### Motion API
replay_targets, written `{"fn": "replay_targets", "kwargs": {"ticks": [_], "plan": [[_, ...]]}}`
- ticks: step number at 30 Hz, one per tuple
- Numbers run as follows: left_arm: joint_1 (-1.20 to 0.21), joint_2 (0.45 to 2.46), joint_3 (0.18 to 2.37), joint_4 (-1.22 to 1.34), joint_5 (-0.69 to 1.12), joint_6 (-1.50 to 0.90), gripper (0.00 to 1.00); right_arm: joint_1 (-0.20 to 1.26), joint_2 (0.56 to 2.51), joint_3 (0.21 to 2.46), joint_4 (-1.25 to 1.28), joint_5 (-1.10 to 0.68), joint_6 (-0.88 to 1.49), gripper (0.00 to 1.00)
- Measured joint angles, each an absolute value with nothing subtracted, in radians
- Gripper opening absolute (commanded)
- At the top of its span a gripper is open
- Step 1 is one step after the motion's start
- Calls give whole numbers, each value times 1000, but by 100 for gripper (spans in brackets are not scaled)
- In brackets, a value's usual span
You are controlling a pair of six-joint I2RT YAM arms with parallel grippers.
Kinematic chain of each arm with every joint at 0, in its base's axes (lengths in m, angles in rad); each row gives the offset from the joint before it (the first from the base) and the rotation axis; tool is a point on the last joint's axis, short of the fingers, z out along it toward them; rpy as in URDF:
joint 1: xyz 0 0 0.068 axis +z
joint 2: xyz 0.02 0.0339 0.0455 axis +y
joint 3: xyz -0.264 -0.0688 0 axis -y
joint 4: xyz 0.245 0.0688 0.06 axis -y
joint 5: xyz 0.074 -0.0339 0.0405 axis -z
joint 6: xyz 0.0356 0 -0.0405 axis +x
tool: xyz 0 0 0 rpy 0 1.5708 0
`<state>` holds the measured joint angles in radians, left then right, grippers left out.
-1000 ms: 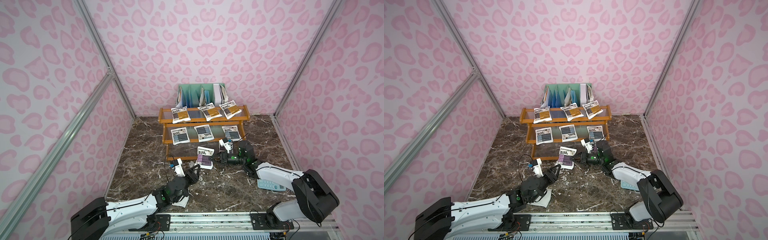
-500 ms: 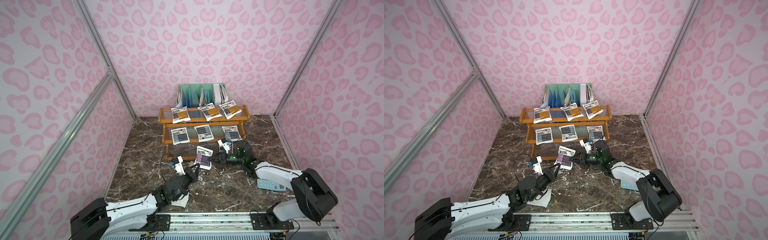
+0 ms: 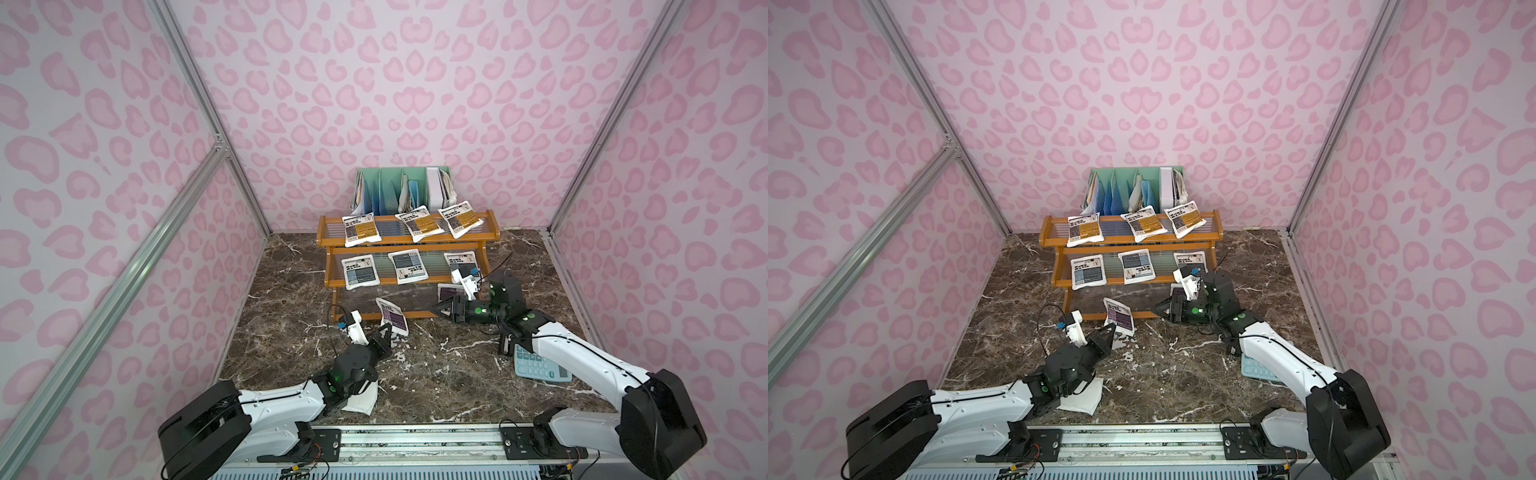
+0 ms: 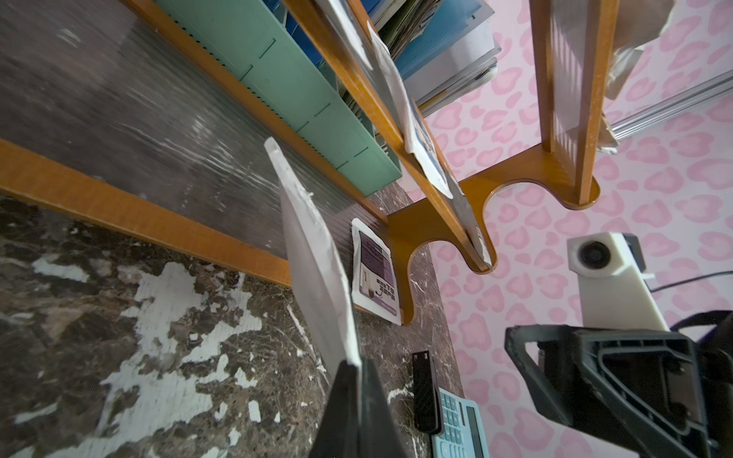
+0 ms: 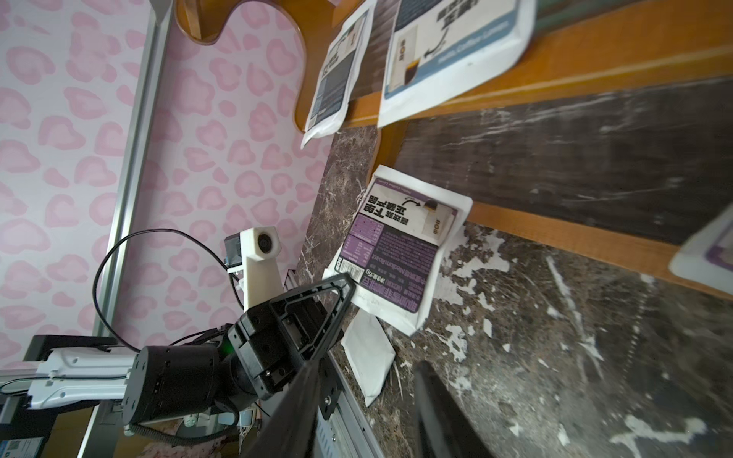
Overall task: Place the bagged coffee beans on the shelf by color
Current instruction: Place the bagged coffee beans on the shelf.
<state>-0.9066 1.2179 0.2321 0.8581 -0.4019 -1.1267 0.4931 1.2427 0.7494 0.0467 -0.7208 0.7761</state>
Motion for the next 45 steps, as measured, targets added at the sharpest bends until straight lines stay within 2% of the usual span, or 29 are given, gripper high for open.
{"fn": "replay_targets", "kwargs": {"ticks": [12, 18, 28, 29, 32, 34, 45], "plan": [[-837, 1747, 406, 1295, -260, -1143, 0, 381, 1099, 690, -113, -707, 682, 40], [-834, 1848, 491, 1357, -196, -1149, 0, 366, 1061, 677, -152, -702, 672, 40], [-799, 1949, 541, 1375, -209, -1151, 0, 336, 1002, 637, -154, -683, 669, 40], [-796, 1966, 548, 1377, -210, -1155, 6, 334, 996, 635, -156, -682, 669, 40], [-794, 1998, 549, 1379, -224, -1184, 36, 328, 979, 632, -159, -681, 670, 38], [-793, 2003, 538, 1379, -236, -1211, 45, 326, 970, 630, -159, -682, 670, 38], [-796, 1917, 400, 1385, -322, -1283, 48, 324, 949, 622, -214, -685, 637, 44]]}}
